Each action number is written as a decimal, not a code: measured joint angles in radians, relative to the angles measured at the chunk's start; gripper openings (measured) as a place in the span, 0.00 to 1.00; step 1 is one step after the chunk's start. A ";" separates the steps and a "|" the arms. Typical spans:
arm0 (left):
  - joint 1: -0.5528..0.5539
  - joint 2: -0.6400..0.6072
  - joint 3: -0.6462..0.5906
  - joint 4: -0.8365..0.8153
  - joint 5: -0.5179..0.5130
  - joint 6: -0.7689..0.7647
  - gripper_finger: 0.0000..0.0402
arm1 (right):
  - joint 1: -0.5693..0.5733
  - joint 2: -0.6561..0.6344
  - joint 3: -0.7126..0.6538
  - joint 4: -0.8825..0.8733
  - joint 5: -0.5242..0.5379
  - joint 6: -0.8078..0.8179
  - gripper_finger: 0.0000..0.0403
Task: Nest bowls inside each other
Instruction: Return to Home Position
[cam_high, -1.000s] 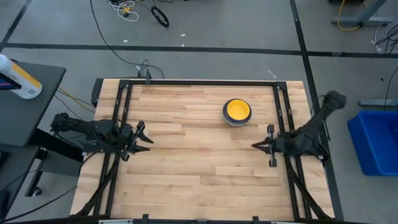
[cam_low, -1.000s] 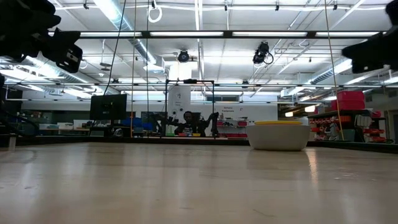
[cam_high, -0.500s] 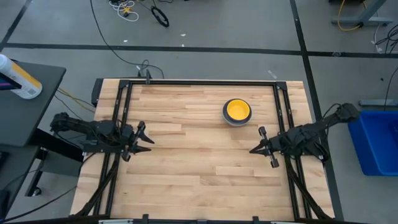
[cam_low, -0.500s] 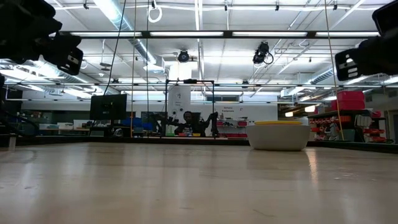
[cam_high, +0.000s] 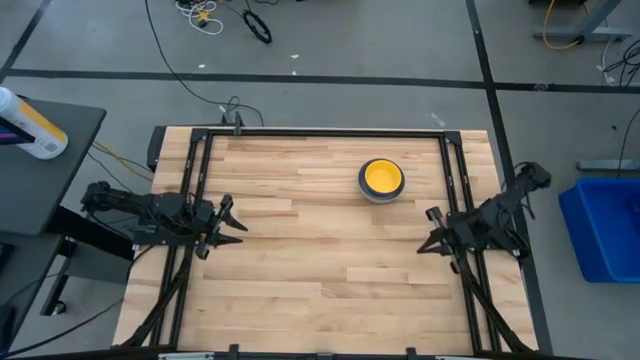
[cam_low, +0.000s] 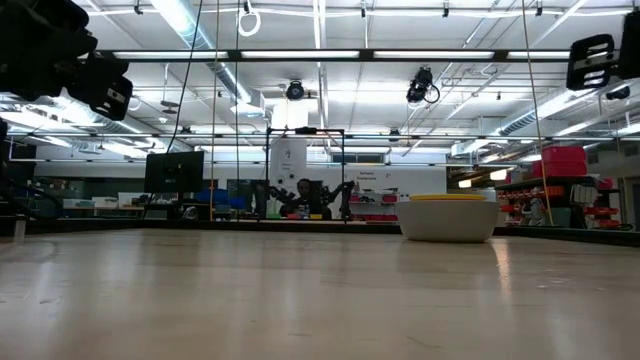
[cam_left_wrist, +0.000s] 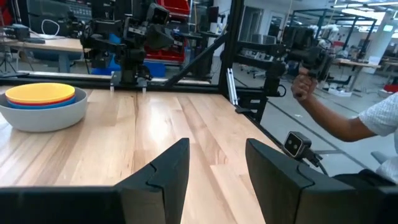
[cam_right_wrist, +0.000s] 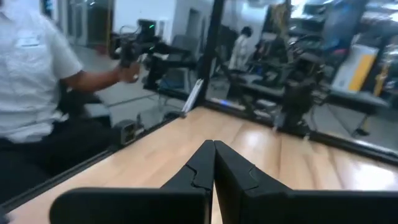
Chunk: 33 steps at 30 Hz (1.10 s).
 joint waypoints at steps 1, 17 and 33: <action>0.000 0.001 0.000 0.002 0.000 -0.001 0.42 | 0.017 0.000 0.007 -0.028 0.013 0.011 0.03; 0.000 0.000 -0.003 0.012 -0.022 0.029 0.42 | 0.152 0.000 -0.012 0.025 0.301 -0.016 0.03; 0.000 0.000 0.021 0.128 0.107 0.099 0.42 | 0.260 0.032 -0.028 0.063 0.183 0.039 0.03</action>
